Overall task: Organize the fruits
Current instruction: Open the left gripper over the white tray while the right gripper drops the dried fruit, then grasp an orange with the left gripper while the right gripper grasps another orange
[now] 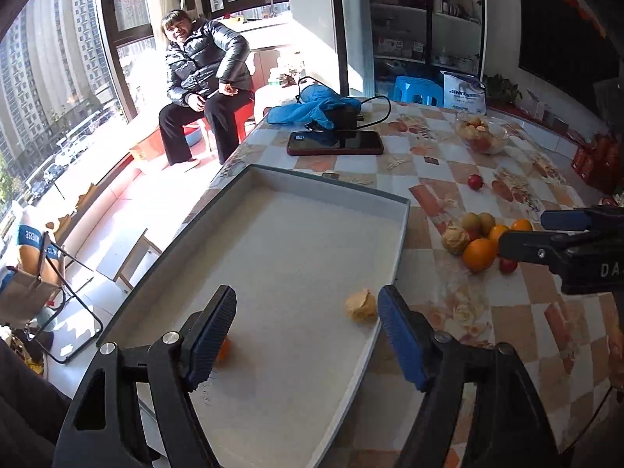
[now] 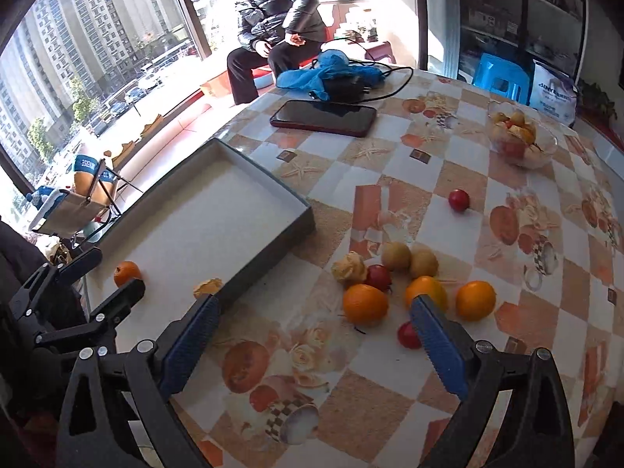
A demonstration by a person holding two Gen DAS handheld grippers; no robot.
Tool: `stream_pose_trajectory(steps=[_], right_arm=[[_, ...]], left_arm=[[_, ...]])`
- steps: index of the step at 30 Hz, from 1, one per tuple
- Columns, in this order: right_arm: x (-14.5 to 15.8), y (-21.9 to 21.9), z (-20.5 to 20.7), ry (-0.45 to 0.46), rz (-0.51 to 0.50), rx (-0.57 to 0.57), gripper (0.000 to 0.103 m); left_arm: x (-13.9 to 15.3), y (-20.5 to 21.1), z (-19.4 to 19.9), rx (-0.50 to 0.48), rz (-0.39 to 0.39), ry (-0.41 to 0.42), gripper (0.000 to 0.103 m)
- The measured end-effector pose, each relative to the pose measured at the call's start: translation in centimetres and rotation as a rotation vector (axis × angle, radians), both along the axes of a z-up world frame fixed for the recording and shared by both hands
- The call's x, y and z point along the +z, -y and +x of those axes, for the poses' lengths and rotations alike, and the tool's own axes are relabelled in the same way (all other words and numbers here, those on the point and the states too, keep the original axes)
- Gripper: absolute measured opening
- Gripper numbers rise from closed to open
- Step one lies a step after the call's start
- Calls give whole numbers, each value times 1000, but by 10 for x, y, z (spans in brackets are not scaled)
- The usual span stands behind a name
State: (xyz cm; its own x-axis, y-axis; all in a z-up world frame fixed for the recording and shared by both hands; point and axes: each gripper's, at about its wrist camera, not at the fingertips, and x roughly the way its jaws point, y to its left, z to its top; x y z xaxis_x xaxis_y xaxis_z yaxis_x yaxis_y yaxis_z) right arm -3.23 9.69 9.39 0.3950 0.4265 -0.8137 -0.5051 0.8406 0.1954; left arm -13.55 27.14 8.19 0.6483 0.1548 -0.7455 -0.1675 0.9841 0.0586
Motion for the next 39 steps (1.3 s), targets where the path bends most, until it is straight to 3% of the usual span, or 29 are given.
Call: stream_pose_trajectory(steps=[2, 5, 8, 11, 17, 20, 21, 22, 24, 26, 30, 34, 36, 37, 38, 39], right_arm=[[-12, 42, 10, -21, -22, -97, 99], [-36, 99, 21, -91, -20, -228, 99], [-50, 142, 30, -149, 9, -324, 99], [-53, 155, 38, -156, 47, -349, 99], [-64, 131, 63, -197, 142, -329, 99], [-68, 116, 73, -180, 141, -325, 98], [-69, 112, 75, -171, 135, -325, 94], [-69, 109, 76, -156, 122, -323, 83], [-68, 102, 78, -140, 108, -295, 69], [-68, 96, 76, -125, 77, -277, 68], [-69, 90, 69, -81, 28, -224, 68], [-69, 92, 68, -67, 26, -203, 68], [-70, 87, 67, -44, -4, -192, 67], [-70, 85, 66, -38, -10, -188, 49], [-69, 83, 65, -35, -10, -173, 41], [-69, 82, 62, -33, -21, -169, 41]], left_arm=[[1, 33, 12, -85, -34, -14, 79], [-10, 75, 37, -124, -74, -74, 79], [-24, 94, 63, -87, -131, -123, 78], [-38, 96, 82, -16, -185, -152, 78], [-49, 95, 102, 73, -165, -159, 78], [-53, 96, 109, 83, -187, -150, 79], [-53, 97, 111, 83, -183, -148, 79], [-54, 100, 112, 78, -175, -145, 78], [-56, 104, 114, 65, -159, -142, 80], [-59, 106, 113, 55, -161, -138, 79], [-76, 104, 117, 62, -187, -195, 70], [-75, 104, 114, 61, -171, -155, 67], [-74, 107, 113, 46, -146, -151, 45], [-73, 109, 112, 34, -139, -143, 37], [-73, 108, 110, 28, -146, -142, 38], [-72, 105, 108, 22, -164, -139, 38]])
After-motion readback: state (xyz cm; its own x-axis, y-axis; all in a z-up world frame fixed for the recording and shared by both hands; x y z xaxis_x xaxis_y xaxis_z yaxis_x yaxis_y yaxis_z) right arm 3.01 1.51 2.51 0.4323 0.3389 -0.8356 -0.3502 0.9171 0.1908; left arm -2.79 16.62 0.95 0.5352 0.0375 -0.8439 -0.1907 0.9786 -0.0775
